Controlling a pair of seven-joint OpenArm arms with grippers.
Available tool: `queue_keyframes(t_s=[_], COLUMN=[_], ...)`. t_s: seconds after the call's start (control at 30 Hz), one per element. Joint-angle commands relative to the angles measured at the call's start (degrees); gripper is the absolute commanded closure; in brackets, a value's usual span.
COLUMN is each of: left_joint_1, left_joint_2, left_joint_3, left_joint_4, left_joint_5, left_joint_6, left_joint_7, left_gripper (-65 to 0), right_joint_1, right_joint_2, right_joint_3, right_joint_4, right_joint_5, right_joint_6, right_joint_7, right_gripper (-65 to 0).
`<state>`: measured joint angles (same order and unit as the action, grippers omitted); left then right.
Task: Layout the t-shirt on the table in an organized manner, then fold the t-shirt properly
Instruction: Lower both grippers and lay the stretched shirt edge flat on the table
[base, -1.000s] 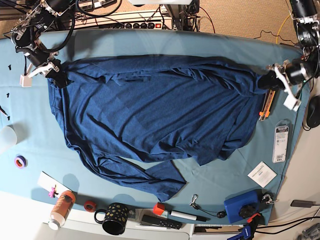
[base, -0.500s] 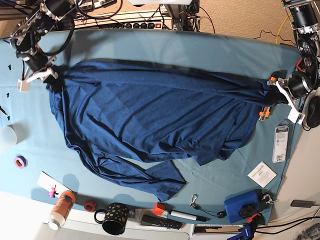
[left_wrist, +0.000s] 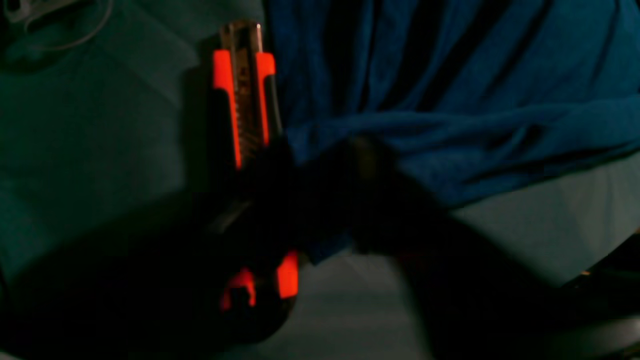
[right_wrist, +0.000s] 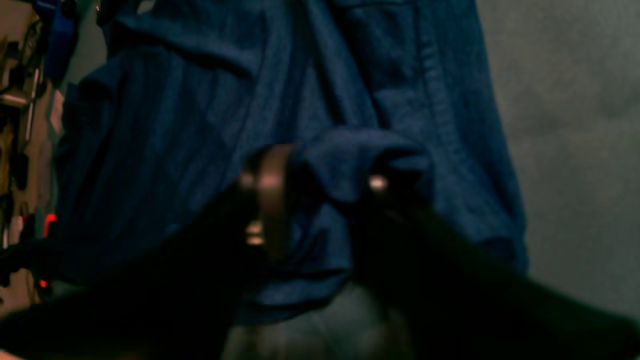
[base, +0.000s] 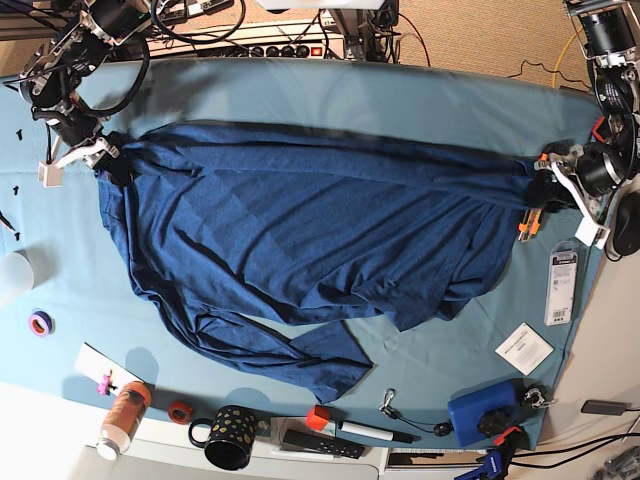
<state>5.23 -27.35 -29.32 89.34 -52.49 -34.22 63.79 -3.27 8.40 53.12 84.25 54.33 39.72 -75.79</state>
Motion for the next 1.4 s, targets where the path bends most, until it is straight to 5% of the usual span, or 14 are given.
queue_keyframes(t_s=[0.0, 0.2, 0.7, 0.93, 1.07, 1.37], left_joint_1=[-0.6, -0.6, -0.7, -0.7, -0.7, -0.6], left_joint_2=[-1.3, -1.4, -2.5, -2.9, -2.9, -2.9], left_joint_3=[-0.5, -0.5, -0.9, -0.9, -0.9, -0.9], left_joint_4=[0.9, 0.9, 0.9, 0.9, 0.9, 0.9], left_joint_5=[-1.0, -1.0, -1.0, -1.0, -1.0, -1.0], left_joint_6=[0.1, 0.1, 0.1, 0.1, 0.1, 0.1], left_joint_7=[-1.9, -3.4, -3.8, -3.8, -3.9, -3.8], left_gripper=[-31.4, -31.4, -31.4, -31.4, -31.4, -31.4], right_joint_1=[0.4, 0.1, -5.6, -5.4, -5.4, -0.3], right_joint_2=[0.9, 0.7, -0.7, -1.9, -0.8, -4.2], right_joint_3=[0.2, 2.4, 19.1, 21.0, 15.7, 10.6], right_joint_4=[0.8, 0.8, 0.8, 0.8, 0.7, 0.7], right_joint_5=[3.3, 11.8, 18.3, 17.0, 14.0, 3.7], right_joint_6=[0.3, 0.3, 0.3, 0.3, -1.2, -6.2], right_joint_7=[1.7, 1.7, -1.2, 1.3, 3.6, 8.1], right_gripper=[-23.3, -23.3, -23.3, -25.0, -41.8, -42.0])
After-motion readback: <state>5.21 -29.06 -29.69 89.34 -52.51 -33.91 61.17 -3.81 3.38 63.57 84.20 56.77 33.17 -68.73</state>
